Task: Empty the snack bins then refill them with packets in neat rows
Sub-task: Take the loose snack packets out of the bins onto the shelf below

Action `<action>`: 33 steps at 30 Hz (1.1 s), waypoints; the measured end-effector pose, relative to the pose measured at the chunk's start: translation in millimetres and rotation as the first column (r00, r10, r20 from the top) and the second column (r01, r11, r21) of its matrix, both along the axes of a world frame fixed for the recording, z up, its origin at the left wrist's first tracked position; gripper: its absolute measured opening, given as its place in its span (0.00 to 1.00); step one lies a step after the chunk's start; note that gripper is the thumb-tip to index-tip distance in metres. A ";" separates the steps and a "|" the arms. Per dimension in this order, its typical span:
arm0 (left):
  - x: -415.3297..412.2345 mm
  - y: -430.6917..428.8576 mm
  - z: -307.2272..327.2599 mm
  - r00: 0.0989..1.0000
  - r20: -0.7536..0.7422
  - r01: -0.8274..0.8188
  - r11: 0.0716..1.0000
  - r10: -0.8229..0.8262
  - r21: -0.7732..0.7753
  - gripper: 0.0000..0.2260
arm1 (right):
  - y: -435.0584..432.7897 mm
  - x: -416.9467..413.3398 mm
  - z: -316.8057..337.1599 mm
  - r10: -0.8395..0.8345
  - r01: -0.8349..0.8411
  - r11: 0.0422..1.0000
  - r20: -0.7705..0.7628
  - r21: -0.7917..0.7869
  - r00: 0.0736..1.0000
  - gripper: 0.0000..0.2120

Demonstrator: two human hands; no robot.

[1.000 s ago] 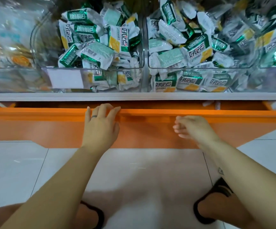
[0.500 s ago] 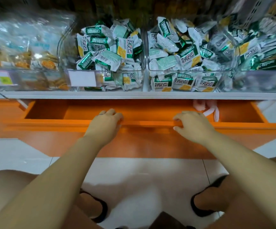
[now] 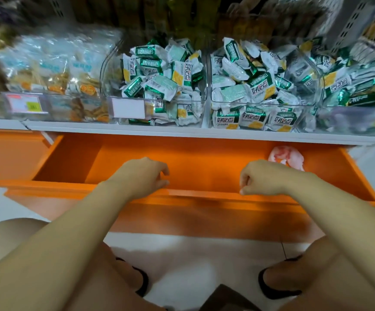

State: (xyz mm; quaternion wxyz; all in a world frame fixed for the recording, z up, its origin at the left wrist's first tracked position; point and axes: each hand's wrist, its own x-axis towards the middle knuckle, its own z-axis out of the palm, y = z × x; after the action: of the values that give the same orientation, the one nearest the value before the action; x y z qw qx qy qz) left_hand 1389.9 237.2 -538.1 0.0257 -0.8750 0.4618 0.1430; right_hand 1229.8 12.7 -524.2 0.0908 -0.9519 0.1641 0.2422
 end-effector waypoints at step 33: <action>124.3 1.6 44.8 0.951 0.087 -0.202 0.811 0.296 -0.549 0.18 | 21.3 234.7 76.0 0.044 -0.042 0.999 0.637 -0.018 0.769 0.50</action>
State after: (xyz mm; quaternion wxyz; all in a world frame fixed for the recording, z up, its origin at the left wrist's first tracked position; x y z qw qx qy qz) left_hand 1514.1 238.8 -493.3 -0.1987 -0.9093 0.3602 -0.0632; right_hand 1464.5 34.0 -448.2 0.1343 -0.9813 0.1021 -0.0929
